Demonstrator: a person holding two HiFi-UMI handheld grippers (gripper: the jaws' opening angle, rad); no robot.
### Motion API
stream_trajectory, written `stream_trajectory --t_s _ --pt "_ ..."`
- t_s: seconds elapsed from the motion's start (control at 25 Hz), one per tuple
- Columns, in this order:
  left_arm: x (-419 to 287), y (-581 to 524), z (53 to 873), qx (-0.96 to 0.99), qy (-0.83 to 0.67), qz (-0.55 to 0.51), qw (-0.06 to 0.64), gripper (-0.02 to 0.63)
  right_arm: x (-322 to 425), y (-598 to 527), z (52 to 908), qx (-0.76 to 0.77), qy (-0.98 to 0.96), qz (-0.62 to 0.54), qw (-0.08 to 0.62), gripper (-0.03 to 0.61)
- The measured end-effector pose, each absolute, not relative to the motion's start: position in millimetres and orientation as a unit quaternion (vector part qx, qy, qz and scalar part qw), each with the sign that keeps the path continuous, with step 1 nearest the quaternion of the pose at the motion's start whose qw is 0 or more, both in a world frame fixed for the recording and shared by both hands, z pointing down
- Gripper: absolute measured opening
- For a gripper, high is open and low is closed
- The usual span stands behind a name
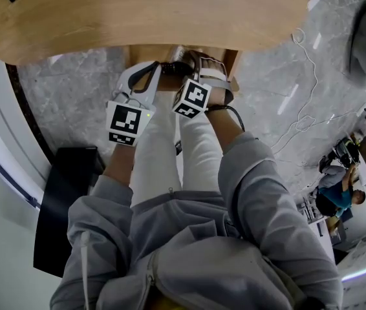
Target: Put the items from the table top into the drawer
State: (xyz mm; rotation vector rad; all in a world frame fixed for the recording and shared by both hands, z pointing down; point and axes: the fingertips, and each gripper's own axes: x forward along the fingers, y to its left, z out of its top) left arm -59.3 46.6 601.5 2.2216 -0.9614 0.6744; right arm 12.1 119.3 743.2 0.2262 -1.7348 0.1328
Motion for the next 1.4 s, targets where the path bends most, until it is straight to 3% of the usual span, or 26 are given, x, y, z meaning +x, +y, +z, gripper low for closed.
stream_trajectory --t_s 0.08,0.24,0.44,0.76,1.04,1.4 --pt "-55.2 46.7 593.1 0.843 -0.361 0.257 0.306 0.002 17.8 121.9 726.4 0.126 -0.764 0.078 0.628 0.322" --pt "-49.3 43.0 566.5 0.848 -0.356 0.259 0.294 0.002 38.4 129.8 690.9 0.165 -0.752 0.104 0.63 0.153" --pt "-39.3 29.9 512.9 0.857 -0.354 0.256 0.275 0.002 60.5 126.0 633.6 0.199 -0.737 0.119 0.635 0.004" --pt "-26.0 2.0 393.8 0.882 -0.358 0.223 0.21 0.002 70.9 55.5 499.5 0.317 -0.753 0.103 0.568 -0.002" --pt "-15.8 -64.2 273.1 0.897 -0.396 0.154 0.119 0.002 94.2 -56.6 327.8 0.469 -0.778 0.071 0.411 -0.001" --pt "-33.0 -99.7 92.7 0.882 -0.468 0.041 0.025 0.002 102.4 -100.7 108.4 0.563 -0.794 -0.005 0.227 -0.002"
